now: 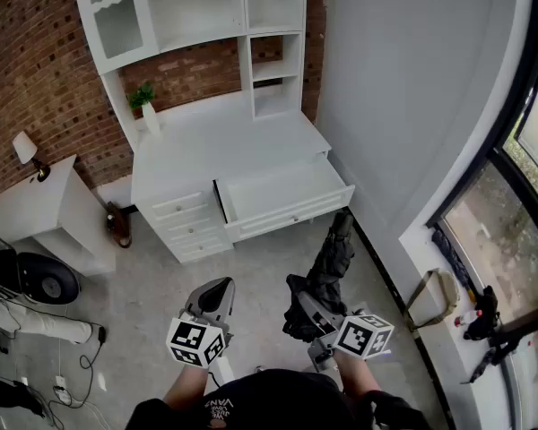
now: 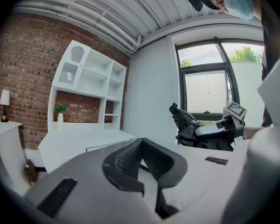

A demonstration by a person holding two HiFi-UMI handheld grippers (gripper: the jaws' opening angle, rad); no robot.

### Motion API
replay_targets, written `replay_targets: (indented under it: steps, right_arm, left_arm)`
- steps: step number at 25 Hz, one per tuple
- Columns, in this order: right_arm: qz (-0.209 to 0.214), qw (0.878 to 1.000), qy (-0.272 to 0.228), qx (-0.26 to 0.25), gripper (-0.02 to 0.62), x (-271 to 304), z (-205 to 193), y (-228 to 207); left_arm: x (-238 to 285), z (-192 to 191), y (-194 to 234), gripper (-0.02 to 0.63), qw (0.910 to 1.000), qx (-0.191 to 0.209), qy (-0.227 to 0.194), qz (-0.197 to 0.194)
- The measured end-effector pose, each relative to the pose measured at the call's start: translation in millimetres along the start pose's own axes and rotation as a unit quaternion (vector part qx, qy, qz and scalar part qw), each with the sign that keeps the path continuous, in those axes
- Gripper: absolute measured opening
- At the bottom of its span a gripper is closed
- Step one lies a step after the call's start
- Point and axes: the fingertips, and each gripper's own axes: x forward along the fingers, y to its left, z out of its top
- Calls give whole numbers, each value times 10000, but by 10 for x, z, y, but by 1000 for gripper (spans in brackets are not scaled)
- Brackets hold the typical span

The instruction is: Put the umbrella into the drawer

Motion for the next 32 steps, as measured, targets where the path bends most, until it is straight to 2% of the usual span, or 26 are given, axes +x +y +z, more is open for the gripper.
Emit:
replay_targets:
  steps: [9, 19, 25, 32]
  right_arm:
    - [-228, 9997, -54, -46, 259, 154, -171, 172]
    - [-485, 9987, -118, -82, 265, 214, -162, 128]
    - [-531, 9986, -38, 6, 267, 444, -31, -73]
    - [-564, 9984, 81, 22, 267, 907, 310, -453]
  left_arm:
    - [-197, -5, 246, 6, 9998, -83, -105, -115]
    - [-152, -92, 258, 6, 9994, -104, -61, -322]
    - [137, -119, 404, 6, 9994, -157, 27, -301]
    - [759, -26, 658, 6, 9996, -143, 62, -243]
